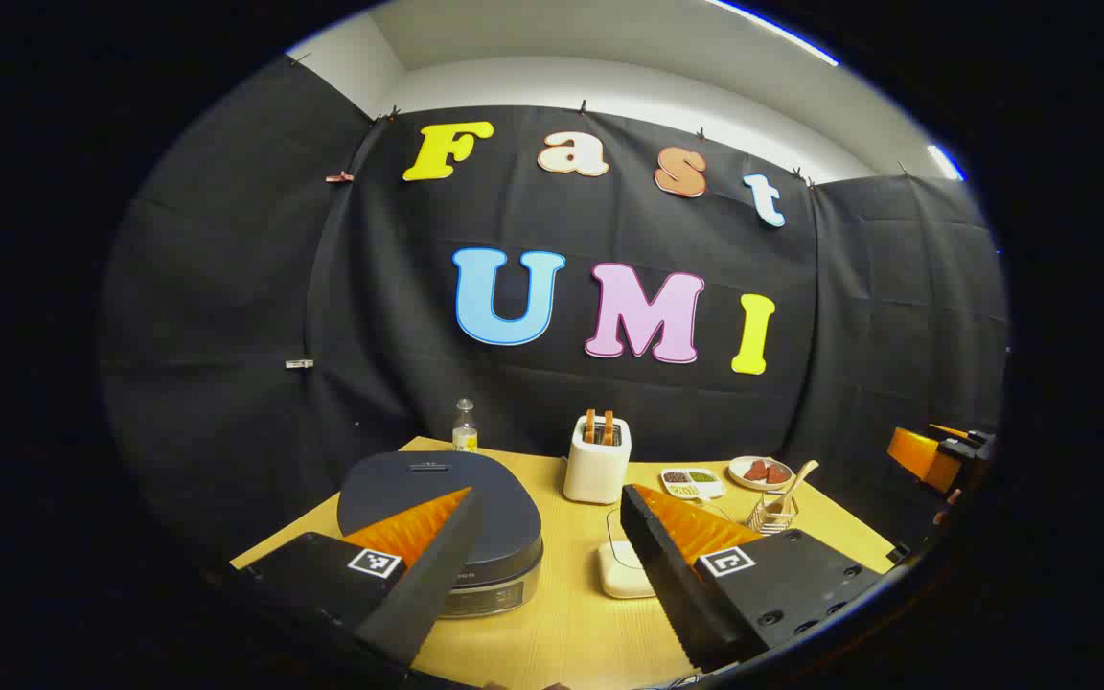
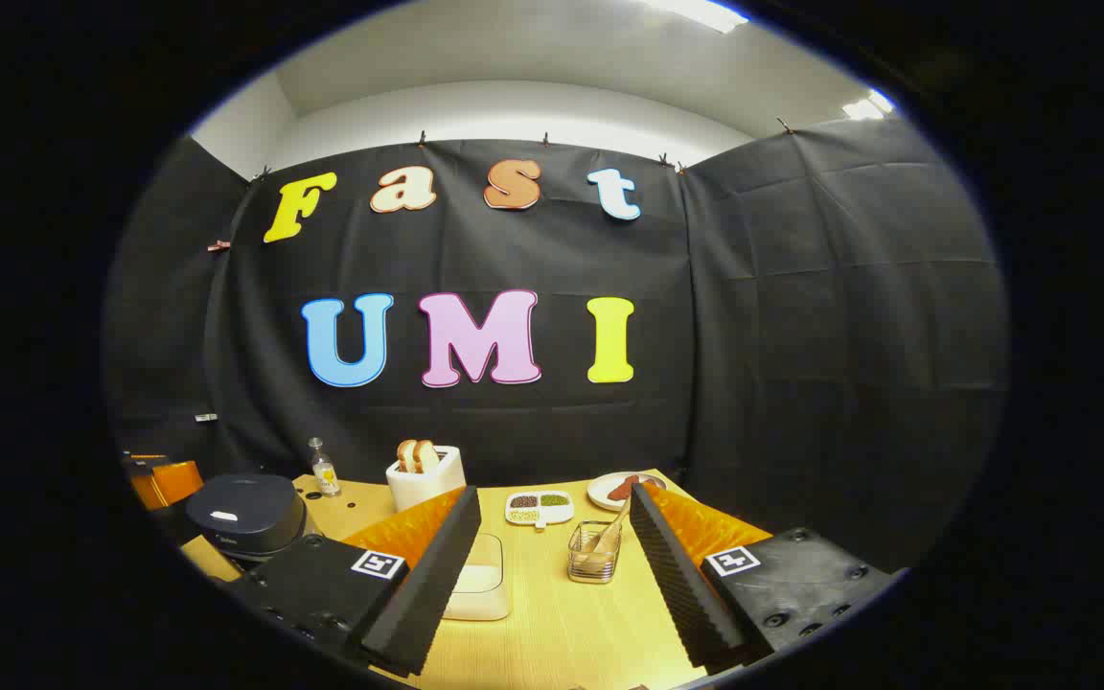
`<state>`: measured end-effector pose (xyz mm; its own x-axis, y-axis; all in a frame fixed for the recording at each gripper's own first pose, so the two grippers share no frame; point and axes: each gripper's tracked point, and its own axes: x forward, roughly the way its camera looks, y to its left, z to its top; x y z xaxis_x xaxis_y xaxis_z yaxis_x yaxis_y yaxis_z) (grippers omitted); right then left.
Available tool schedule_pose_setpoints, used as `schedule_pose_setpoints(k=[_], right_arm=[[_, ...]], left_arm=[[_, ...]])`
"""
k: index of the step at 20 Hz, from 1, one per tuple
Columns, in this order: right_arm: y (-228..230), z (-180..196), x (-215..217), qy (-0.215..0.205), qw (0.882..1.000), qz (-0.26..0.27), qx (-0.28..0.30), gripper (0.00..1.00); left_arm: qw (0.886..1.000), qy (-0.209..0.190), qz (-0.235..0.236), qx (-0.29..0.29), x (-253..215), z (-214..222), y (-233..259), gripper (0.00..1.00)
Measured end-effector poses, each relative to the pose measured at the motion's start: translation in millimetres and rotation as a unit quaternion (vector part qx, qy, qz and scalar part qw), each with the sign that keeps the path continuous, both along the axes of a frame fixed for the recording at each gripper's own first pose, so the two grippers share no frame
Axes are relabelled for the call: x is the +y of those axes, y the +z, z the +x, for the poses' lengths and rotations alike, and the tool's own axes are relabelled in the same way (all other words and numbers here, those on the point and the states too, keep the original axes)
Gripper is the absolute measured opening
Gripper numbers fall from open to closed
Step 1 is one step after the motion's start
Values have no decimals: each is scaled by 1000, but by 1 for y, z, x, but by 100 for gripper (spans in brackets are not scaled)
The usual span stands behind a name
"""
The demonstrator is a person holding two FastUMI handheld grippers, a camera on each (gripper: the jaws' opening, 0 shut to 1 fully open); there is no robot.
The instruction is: Close the left gripper, press the button to open the rice cooker; take a wooden spoon from the chopstick holder with the right hand, scoop a spoonful of rice and pour it into the rice cooker, then put the wooden spoon back into the chopstick holder.
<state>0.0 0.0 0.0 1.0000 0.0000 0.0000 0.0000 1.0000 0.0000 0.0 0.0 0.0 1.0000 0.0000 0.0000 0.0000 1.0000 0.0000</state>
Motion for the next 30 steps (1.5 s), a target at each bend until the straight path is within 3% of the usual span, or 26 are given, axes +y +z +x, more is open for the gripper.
schedule_pose_setpoints(k=[17,25,27,29,30], right_arm=[[-14,-14,13,15,1000,5,17,97],[-19,-14,16,18,1000,-2,26,97],[-22,-15,15,17,999,-3,29,97],[-23,-15,15,17,999,-4,31,97],[-25,-16,14,16,999,-5,33,97]], left_arm=[[1000,19,-1,5,16,-13,-9,97],[999,28,7,18,39,0,-5,96],[999,15,-4,33,38,6,-4,97],[999,1,-19,49,39,15,-1,92],[998,-1,-19,59,44,21,-5,80]])
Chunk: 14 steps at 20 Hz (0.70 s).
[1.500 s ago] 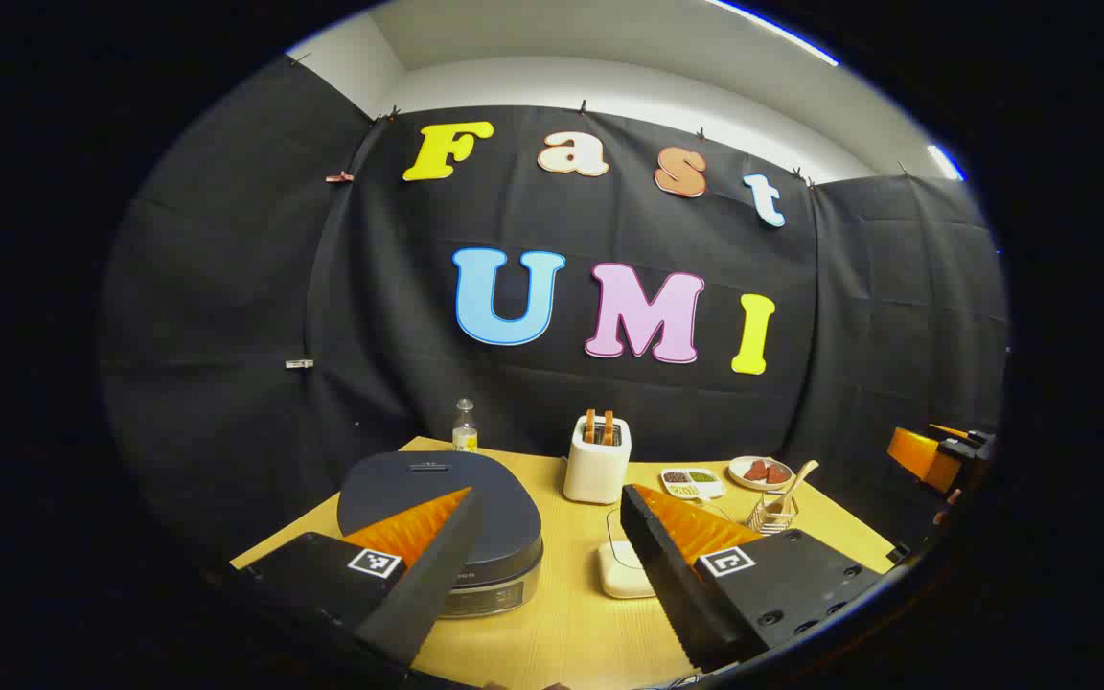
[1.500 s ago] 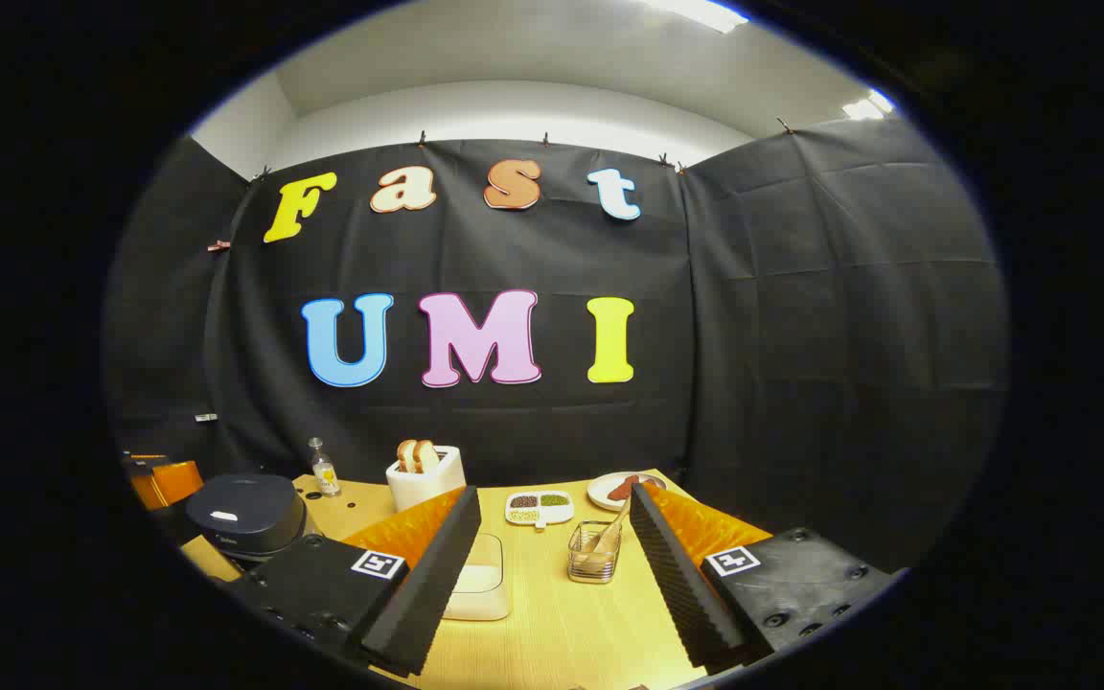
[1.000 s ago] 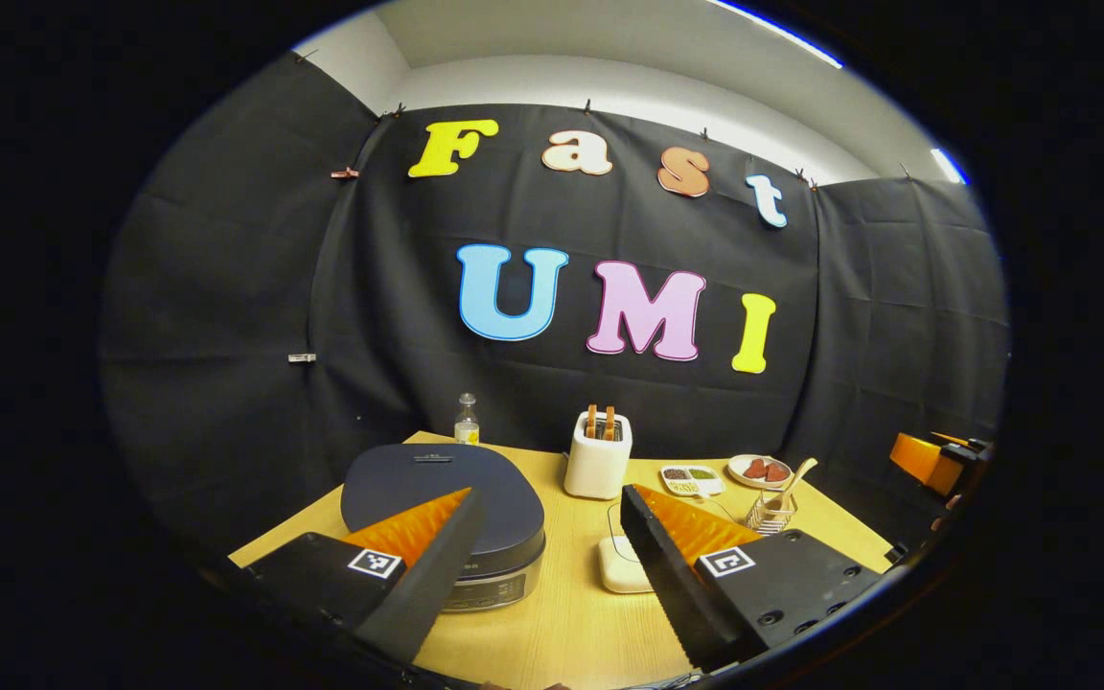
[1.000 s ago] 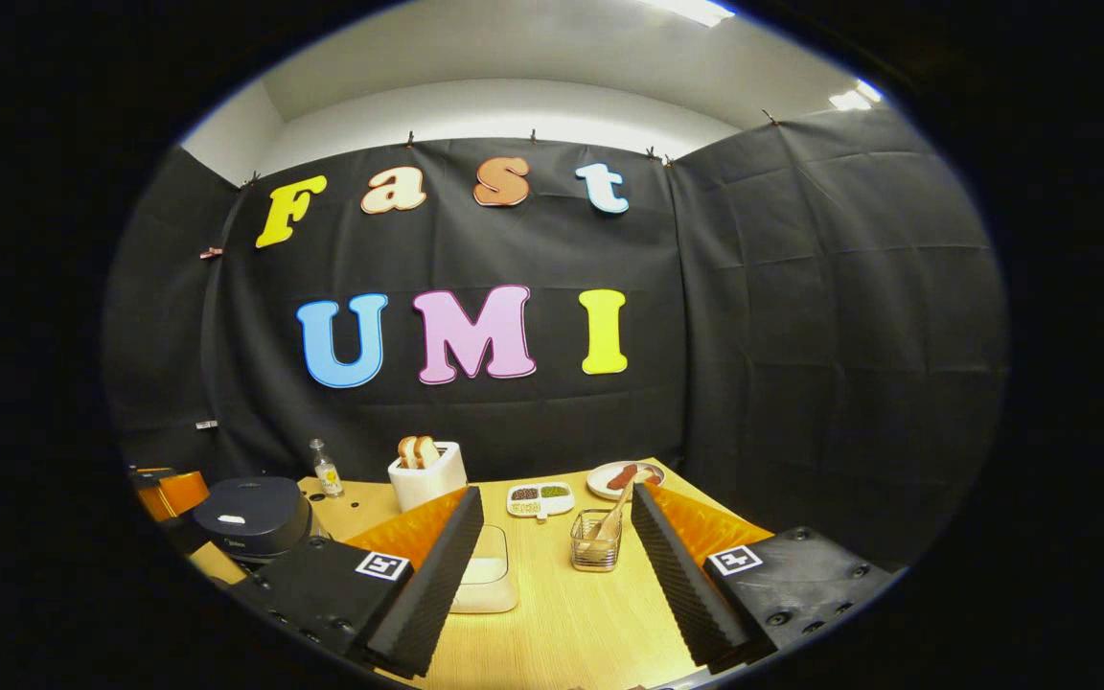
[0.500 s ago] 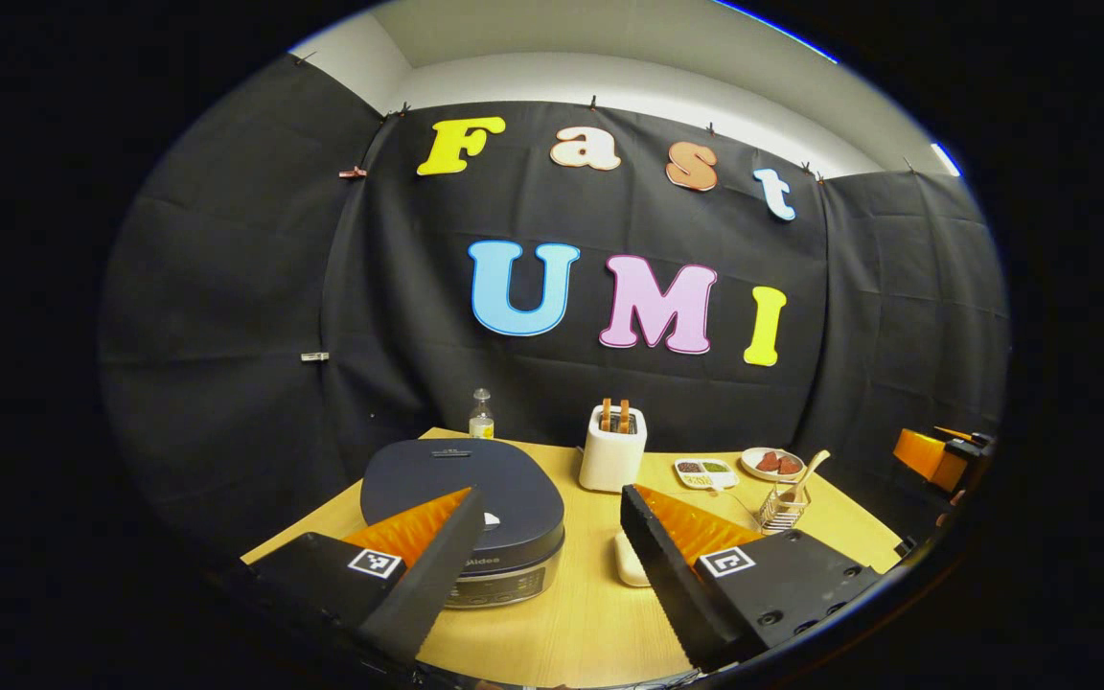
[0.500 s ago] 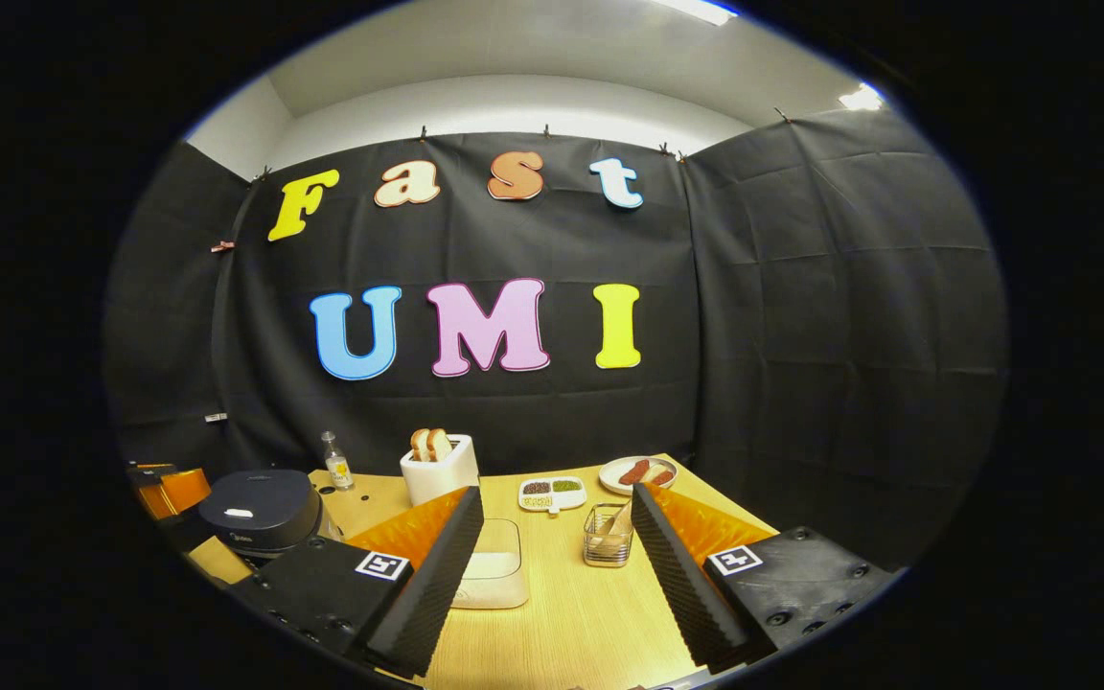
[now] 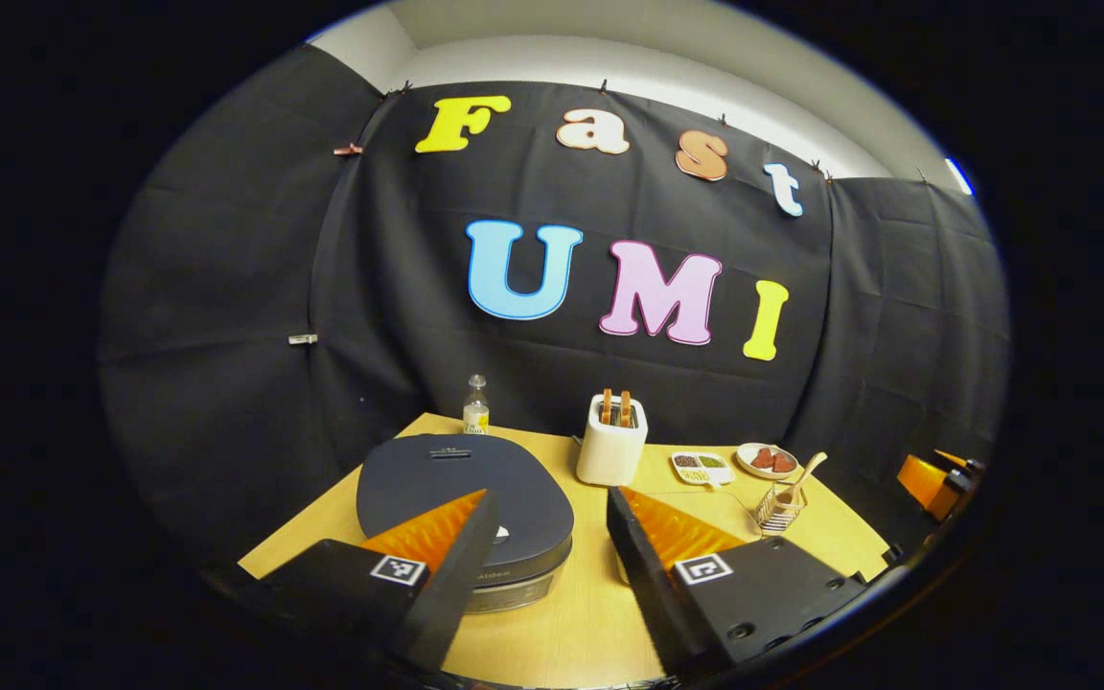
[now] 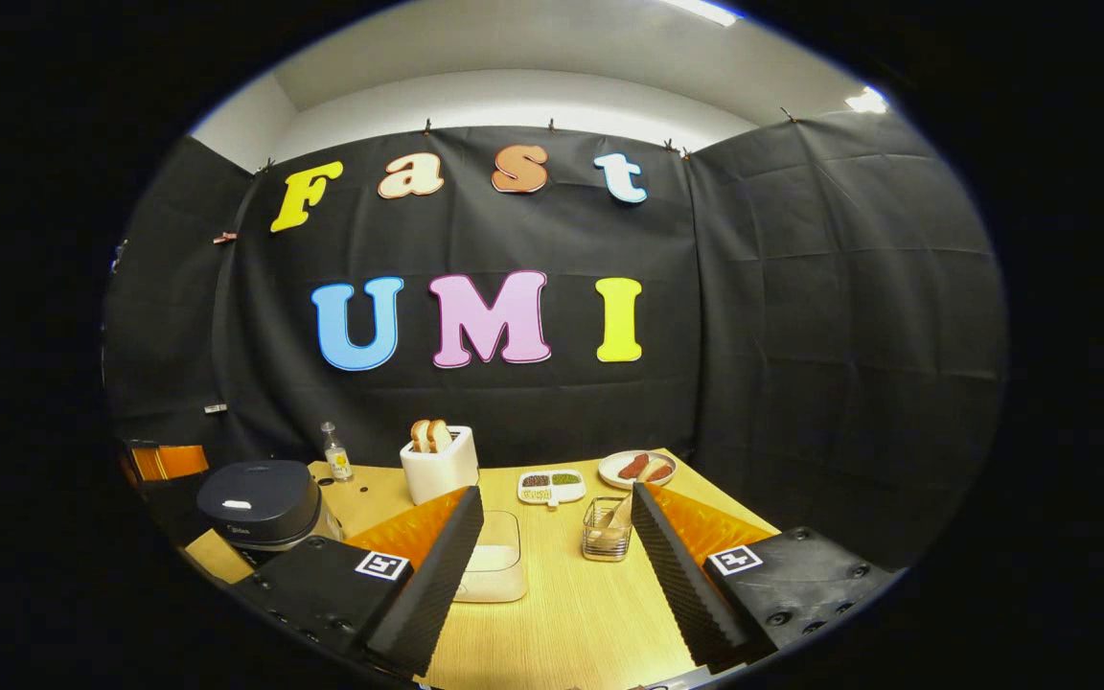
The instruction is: Close the left gripper, press the button to open the rice cooker; take a wooden spoon from the chopstick holder with the right hand, scoop a spoonful of rice and pour it into the rice cooker, then put the wooden spoon back into the chopstick holder.
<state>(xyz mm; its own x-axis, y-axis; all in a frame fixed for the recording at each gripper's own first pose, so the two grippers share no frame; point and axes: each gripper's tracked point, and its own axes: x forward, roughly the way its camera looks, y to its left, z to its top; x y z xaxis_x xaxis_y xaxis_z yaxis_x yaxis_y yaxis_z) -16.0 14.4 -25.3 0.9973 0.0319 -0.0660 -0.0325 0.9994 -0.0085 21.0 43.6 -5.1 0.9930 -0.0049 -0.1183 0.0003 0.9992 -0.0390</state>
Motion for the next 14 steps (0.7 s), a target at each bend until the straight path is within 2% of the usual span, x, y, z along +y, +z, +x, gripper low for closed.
schedule_pose_setpoints(k=[1,2,5,6,10,14], right_arm=[[-1,-1,-1,-1,1000,0,2,97],[-2,-2,-2,-2,1000,0,3,97],[-6,-2,-5,-6,1000,1,9,97],[-7,-2,-6,-7,1000,0,10,97],[-11,-5,-14,-9,1000,-8,22,97],[-11,-6,-28,-18,999,-19,32,97]], left_arm=[[1000,-1,4,8,4,5,-2,74],[1000,-1,8,16,8,8,-4,62],[999,-4,8,44,20,18,-14,49],[999,-1,6,52,24,21,-18,32],[997,7,-8,72,39,33,-29,7],[994,12,-31,105,46,49,-48,6]])
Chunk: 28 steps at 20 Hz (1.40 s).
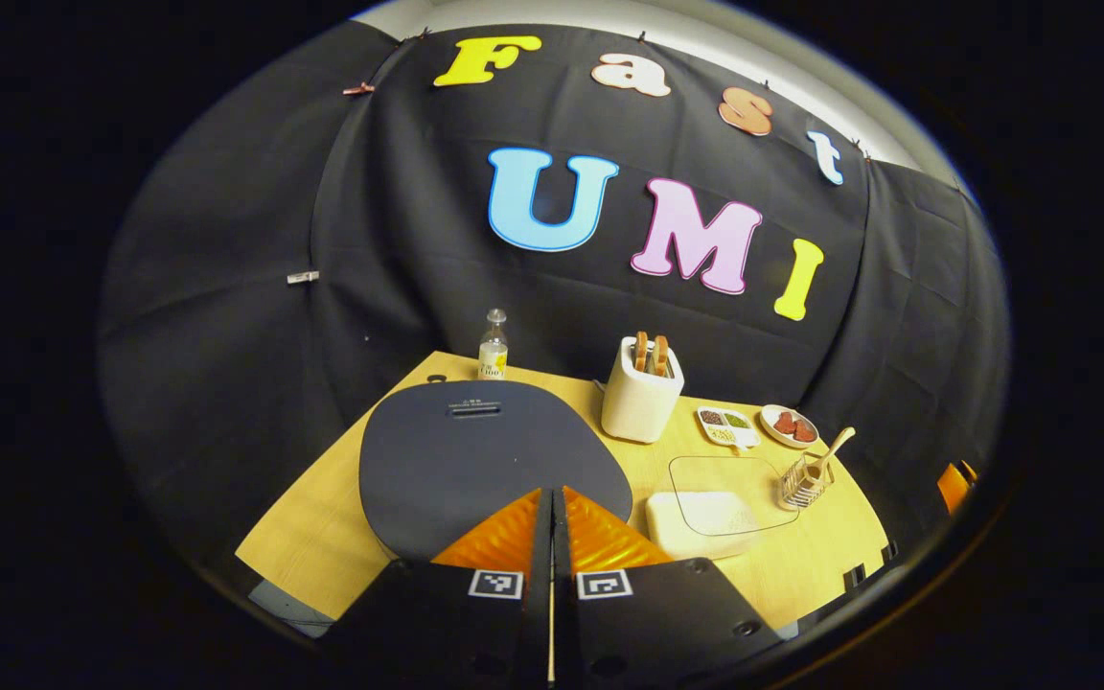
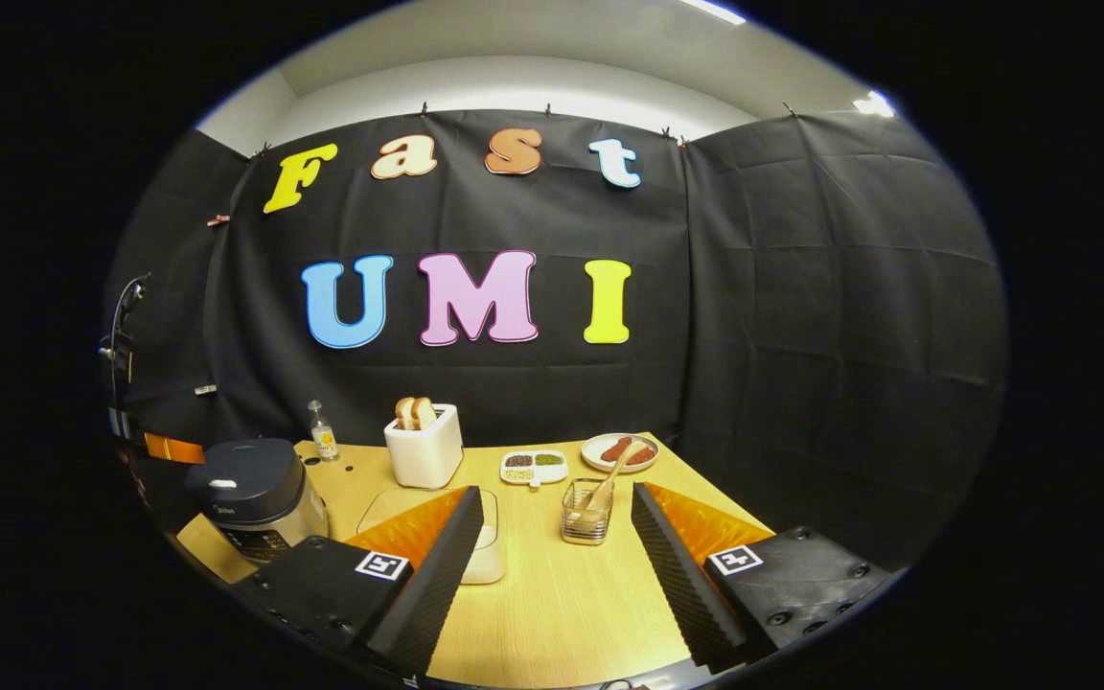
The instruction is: Close the left gripper, press the button to open the rice cooker; take a wooden spoon from the chopstick holder with the right hand, scoop a spoonful of rice and pour it into the rice cooker, then put the wooden spoon back into the chopstick holder.
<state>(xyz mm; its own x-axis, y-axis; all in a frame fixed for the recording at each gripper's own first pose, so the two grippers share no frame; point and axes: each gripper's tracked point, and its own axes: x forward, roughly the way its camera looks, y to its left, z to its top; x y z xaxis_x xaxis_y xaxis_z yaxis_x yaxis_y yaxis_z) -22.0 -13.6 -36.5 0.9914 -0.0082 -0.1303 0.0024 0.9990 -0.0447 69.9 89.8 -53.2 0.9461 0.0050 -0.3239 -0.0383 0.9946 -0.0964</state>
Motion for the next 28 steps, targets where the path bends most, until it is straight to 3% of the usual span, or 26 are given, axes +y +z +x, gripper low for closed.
schedule_pose_setpoints(k=[9,19,23,26,28], right_arm=[[-11,20,-15,5,999,-8,35,97],[-35,72,-29,27,997,27,71,98],[-40,97,-42,24,995,43,82,98],[-45,108,-45,32,994,51,89,98],[-42,115,-50,34,995,49,83,99]], left_arm=[[998,33,-29,47,8,19,-40,6],[993,77,-8,90,6,20,-53,7],[993,96,8,65,2,12,-33,7],[990,130,48,-28,2,14,20,7],[979,150,89,-108,-2,10,75,7]])
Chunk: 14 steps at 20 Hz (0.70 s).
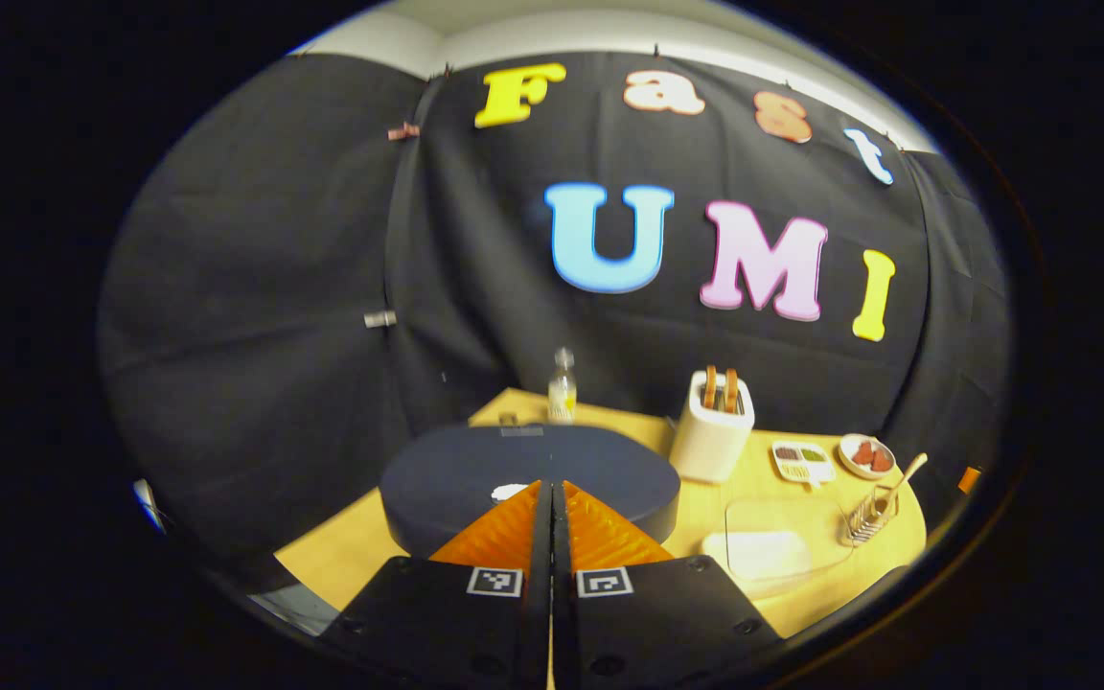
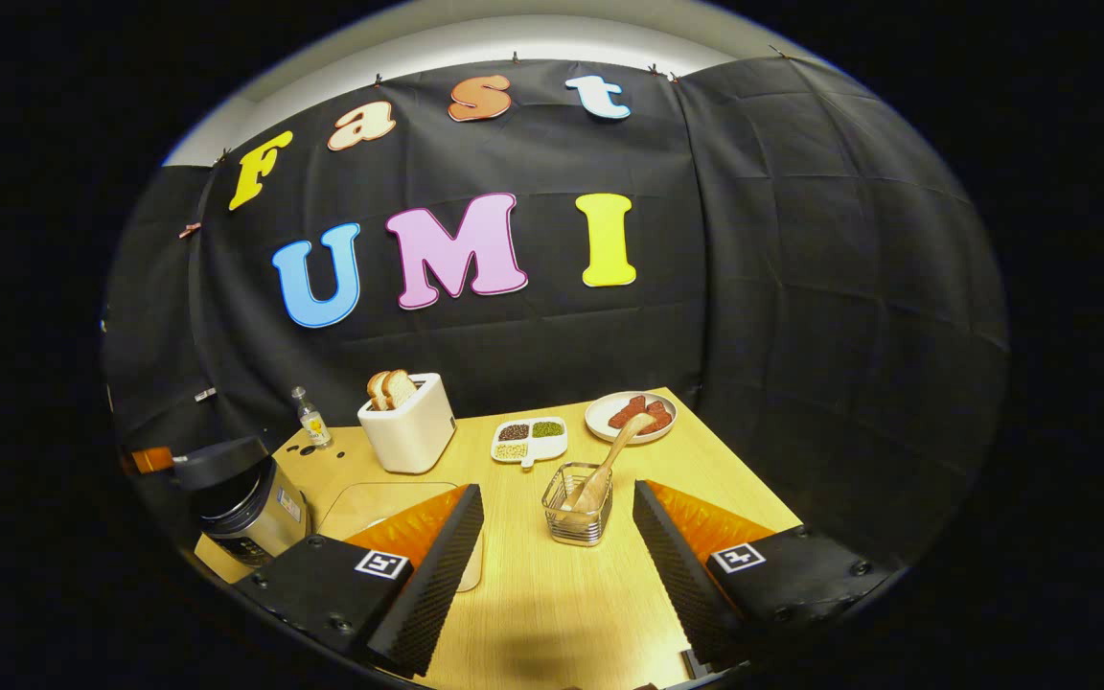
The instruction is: Close the left gripper, press the button to open the rice cooker; take a wooden spoon from the chopstick holder with the right hand, scoop a spoonful of rice and pour it into the rice cooker, then put the wooden spoon back into the chopstick holder.
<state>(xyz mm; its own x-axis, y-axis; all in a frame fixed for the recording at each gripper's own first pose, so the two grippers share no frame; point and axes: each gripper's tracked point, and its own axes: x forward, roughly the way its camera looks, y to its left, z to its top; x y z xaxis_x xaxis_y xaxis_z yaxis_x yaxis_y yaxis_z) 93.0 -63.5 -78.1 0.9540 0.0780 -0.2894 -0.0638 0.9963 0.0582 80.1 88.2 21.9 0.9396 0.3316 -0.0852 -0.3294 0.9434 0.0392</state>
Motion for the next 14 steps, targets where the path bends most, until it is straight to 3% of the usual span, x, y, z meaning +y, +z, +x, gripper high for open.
schedule_pose_setpoints(k=[5,7,12,14], right_arm=[[9,23,-13,2,1000,-8,-23,98],[9,33,-17,1,1000,-4,-26,98],[3,66,-26,0,1000,-4,-23,98],[6,84,-32,-4,1000,-6,-27,98]], left_arm=[[998,-6,-29,-48,-34,-15,21,8],[998,-11,-29,-47,-43,-14,15,20],[999,-25,-21,-39,-73,-14,9,97],[999,-23,-15,-36,-82,-14,6,98]])
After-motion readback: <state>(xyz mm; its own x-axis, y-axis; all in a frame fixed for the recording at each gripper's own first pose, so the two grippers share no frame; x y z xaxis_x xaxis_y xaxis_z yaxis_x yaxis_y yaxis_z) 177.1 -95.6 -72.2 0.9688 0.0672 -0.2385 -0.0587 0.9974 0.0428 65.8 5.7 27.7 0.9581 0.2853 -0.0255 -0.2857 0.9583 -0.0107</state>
